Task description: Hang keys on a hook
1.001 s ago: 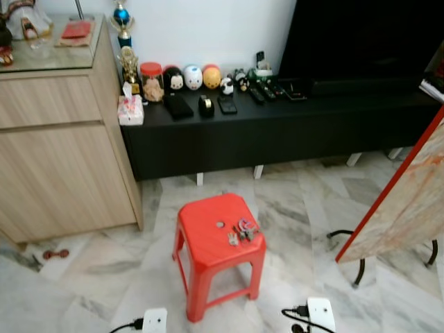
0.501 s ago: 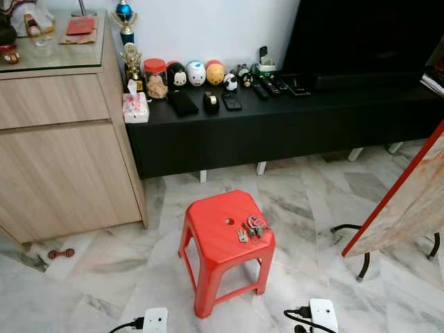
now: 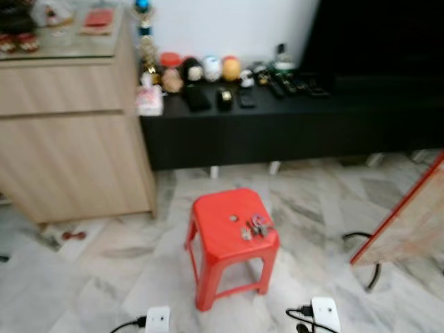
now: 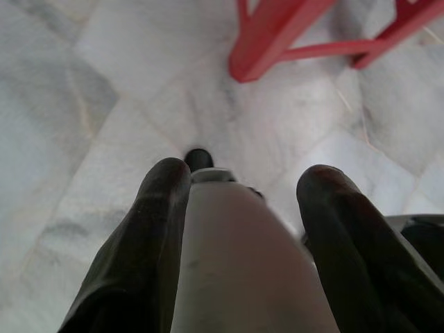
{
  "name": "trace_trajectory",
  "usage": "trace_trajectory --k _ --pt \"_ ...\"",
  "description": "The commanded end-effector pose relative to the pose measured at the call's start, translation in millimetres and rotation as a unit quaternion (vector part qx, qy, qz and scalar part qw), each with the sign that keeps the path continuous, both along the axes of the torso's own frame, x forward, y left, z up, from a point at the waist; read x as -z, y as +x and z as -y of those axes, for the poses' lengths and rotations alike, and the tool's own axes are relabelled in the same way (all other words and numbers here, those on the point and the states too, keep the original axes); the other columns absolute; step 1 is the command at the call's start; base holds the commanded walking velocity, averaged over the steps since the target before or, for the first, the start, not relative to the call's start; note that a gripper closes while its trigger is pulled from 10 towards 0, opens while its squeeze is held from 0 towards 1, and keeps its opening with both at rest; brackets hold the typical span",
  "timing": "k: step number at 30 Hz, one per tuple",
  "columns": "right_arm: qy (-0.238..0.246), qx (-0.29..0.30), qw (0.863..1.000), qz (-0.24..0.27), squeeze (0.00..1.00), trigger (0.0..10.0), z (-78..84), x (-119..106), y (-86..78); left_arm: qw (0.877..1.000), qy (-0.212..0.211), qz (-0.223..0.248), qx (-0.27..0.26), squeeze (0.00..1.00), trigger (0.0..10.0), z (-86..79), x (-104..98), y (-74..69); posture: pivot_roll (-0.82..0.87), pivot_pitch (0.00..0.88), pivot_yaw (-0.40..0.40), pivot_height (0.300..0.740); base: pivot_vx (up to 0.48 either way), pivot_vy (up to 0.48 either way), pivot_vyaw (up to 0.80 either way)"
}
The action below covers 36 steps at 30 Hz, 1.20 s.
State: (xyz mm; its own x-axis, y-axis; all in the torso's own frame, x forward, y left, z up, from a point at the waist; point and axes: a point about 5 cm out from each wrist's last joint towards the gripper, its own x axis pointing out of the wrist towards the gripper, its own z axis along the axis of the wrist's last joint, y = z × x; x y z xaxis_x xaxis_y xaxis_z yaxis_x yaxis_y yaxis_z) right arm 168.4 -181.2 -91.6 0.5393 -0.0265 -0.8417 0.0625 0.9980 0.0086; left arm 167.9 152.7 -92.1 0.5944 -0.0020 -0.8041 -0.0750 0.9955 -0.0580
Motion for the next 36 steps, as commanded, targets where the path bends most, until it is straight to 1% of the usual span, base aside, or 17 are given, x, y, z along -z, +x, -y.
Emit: trace_trajectory --k 1,10,15,36 --pt "-0.004 0.001 1.000 0.002 0.00 10.0 2.6 -0.4 0.1 1.000 -0.006 -0.022 0.002 0.00 10.0 3.0 4.7 -9.5 0.04 0.000 -0.077 0.740 0.000 0.000 0.80" --pt "-0.001 0.001 1.000 0.002 0.00 10.0 1.7 -0.3 0.0 1.000 -0.006 -0.022 0.001 0.00 10.0 2.2 4.7 -9.7 0.04 0.000 -0.075 0.740 0.000 0.000 0.71" --pt "0.005 0.016 1.000 0.005 0.00 10.0 1.6 -0.2 -0.4 1.000 -0.007 -0.021 0.002 0.00 10.0 2.3 4.7 -9.7 0.04 0.000 -0.075 0.740 0.000 0.000 0.00" --pt "0.003 0.013 1.000 0.013 0.00 10.0 2.5 -1.1 0.9 1.000 -0.008 -0.018 0.000 0.00 10.0 2.9 4.4 -9.3 0.04 0.000 -0.078 0.740 0.000 0.000 0.00"
